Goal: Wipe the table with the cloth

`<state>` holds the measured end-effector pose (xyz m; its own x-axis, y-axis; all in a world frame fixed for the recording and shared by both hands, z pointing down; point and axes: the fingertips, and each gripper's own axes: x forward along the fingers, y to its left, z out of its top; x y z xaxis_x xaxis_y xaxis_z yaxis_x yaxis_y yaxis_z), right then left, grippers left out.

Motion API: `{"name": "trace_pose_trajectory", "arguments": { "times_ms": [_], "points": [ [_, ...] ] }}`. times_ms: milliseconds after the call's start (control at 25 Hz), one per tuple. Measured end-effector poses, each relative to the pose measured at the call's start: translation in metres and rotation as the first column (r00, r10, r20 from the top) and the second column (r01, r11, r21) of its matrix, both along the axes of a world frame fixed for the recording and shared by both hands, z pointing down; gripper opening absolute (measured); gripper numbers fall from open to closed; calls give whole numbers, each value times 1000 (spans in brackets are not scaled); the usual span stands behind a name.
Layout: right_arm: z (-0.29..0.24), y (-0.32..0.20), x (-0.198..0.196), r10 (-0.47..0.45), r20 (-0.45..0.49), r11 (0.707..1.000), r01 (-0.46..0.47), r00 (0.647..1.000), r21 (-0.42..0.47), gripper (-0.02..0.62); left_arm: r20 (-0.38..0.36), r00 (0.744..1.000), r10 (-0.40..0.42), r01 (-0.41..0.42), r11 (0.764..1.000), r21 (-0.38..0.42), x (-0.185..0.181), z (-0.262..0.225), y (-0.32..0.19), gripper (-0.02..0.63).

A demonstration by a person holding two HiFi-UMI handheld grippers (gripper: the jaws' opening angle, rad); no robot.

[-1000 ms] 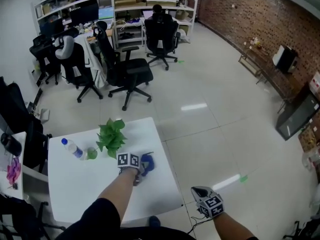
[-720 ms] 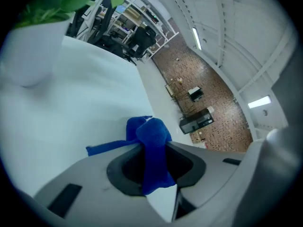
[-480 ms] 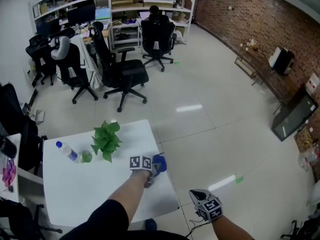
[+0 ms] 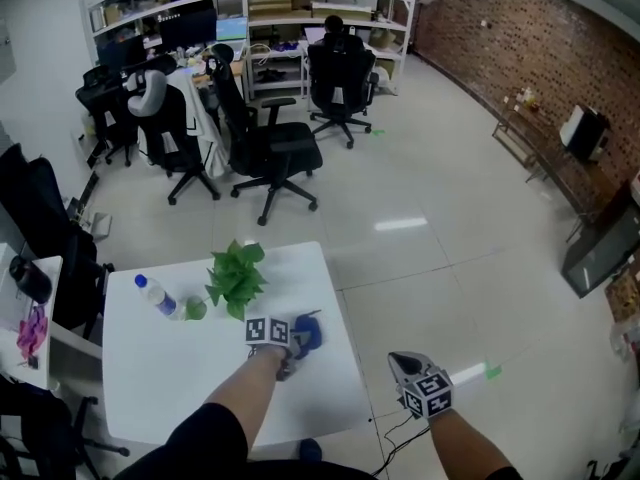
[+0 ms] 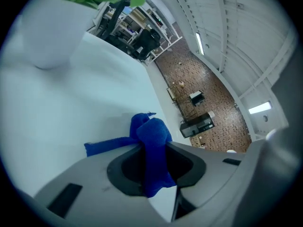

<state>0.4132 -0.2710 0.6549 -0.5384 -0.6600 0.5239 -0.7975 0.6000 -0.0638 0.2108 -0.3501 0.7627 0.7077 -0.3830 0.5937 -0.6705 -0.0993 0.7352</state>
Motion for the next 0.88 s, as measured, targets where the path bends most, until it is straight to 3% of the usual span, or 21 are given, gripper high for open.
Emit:
{"name": "trace_pose_trajectory", "arguments": {
  "times_ms": [160, 240, 480, 640, 880],
  "points": [
    [2, -35, -9, -13, -18, 1000, 13, 1000, 21, 17, 49, 997, -57, 58, 998, -8, -48, 4, 6, 103],
    [1, -51, -10, -9, -29, 1000, 10, 1000, 29, 17, 67, 996, -64, 65, 998, -14, -53, 3, 7, 103],
    [-13, -85, -2, 95, 25, 995, -96, 995, 39, 17, -43, 999, -2, 3, 999, 33, 24, -9, -12, 103],
    [-11, -71, -9, 85, 20, 996, -86, 996, 25, 17, -36, 998, 50, -49, 998, 34, 68, -2, -20, 103],
    [1, -57, -2, 81, -21, 997, -81, 997, 2, 17, 4, 999, 42, -42, 998, 40, 53, 2, -19, 103]
  ]
}}
